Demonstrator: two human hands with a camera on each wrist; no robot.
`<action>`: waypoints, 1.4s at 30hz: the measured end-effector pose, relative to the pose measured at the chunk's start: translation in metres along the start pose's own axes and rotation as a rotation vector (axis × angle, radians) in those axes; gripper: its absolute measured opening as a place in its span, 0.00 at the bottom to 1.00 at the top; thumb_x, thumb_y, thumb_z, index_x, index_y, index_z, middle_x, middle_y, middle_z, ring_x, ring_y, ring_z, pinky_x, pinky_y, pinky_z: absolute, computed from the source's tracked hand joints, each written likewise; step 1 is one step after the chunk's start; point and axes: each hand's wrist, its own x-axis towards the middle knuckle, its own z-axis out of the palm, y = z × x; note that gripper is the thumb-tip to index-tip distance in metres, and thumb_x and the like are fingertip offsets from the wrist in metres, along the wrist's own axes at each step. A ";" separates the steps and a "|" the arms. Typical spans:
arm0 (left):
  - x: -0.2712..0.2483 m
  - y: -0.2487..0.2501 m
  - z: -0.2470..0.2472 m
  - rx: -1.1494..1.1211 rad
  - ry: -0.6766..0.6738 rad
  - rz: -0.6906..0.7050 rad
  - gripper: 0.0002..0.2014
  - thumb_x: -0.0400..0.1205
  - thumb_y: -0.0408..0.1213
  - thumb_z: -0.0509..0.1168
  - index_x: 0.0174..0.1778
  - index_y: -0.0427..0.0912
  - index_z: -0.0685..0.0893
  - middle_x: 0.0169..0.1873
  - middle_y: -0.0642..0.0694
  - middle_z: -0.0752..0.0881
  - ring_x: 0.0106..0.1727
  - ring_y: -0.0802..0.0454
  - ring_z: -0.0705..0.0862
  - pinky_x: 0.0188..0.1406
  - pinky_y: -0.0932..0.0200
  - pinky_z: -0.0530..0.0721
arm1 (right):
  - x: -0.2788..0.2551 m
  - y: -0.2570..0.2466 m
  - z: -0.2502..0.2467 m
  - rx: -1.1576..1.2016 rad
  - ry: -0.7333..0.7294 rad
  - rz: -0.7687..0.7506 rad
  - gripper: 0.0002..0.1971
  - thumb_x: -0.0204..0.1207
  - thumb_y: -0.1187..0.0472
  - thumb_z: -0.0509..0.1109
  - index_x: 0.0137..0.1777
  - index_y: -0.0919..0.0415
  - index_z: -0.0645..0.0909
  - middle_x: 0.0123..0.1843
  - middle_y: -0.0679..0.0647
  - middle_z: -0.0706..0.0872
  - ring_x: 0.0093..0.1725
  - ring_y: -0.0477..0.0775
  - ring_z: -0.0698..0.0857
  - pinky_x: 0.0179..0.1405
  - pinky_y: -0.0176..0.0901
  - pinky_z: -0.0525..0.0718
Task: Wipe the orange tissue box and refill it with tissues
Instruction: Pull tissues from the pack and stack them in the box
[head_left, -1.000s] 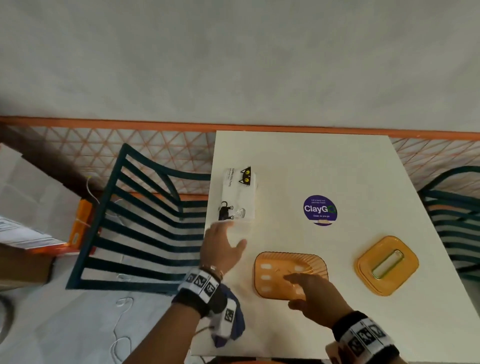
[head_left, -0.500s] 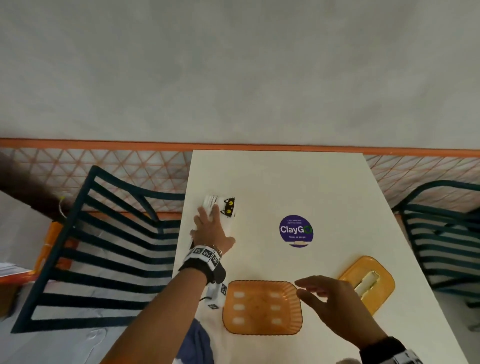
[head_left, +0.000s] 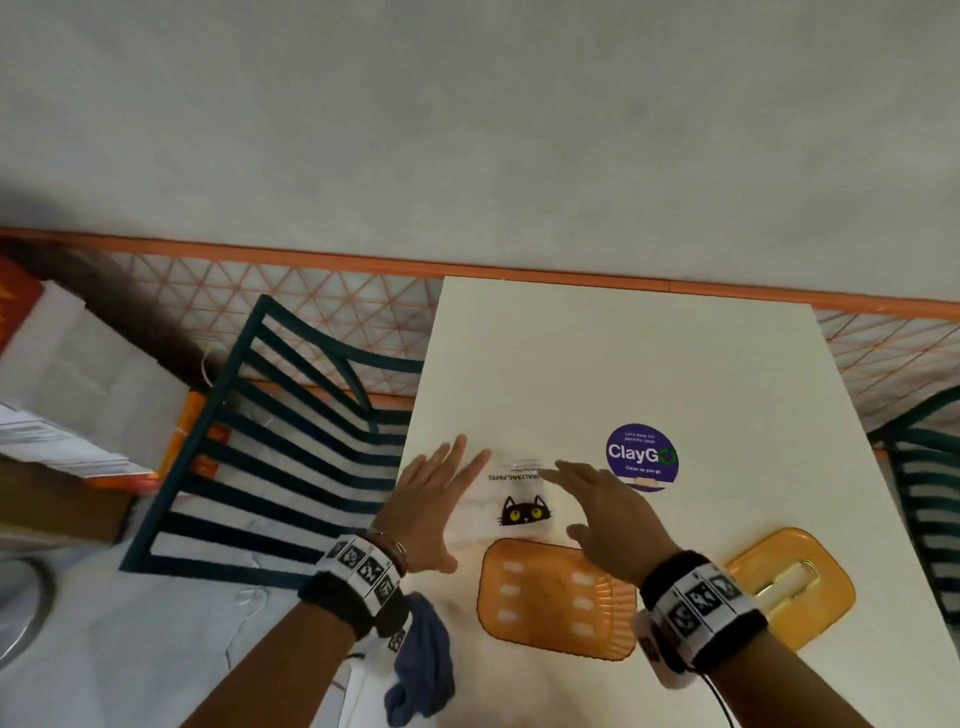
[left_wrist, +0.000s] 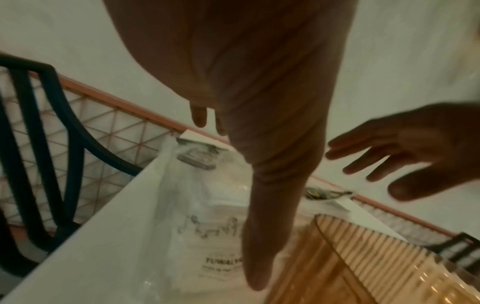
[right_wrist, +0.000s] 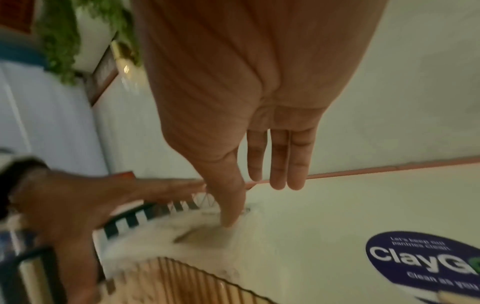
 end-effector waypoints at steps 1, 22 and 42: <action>-0.006 -0.006 0.000 -0.007 -0.005 -0.041 0.73 0.64 0.49 0.85 0.87 0.60 0.31 0.89 0.46 0.33 0.89 0.47 0.39 0.89 0.43 0.47 | 0.011 0.000 0.002 -0.052 -0.024 -0.023 0.43 0.76 0.64 0.76 0.86 0.41 0.59 0.88 0.44 0.62 0.80 0.53 0.72 0.72 0.45 0.80; -0.020 -0.064 -0.030 -0.617 0.338 -0.179 0.11 0.83 0.49 0.72 0.60 0.59 0.92 0.55 0.66 0.91 0.57 0.67 0.86 0.61 0.61 0.84 | 0.064 0.019 0.009 0.550 0.204 0.029 0.04 0.85 0.59 0.69 0.49 0.48 0.80 0.54 0.41 0.92 0.50 0.46 0.89 0.49 0.46 0.87; 0.061 -0.085 0.001 -1.278 0.122 -0.842 0.10 0.77 0.46 0.77 0.43 0.43 0.91 0.39 0.49 0.91 0.42 0.49 0.88 0.44 0.56 0.84 | 0.130 0.021 0.016 0.868 0.053 0.584 0.10 0.80 0.57 0.74 0.45 0.63 0.92 0.44 0.57 0.95 0.41 0.53 0.87 0.52 0.51 0.89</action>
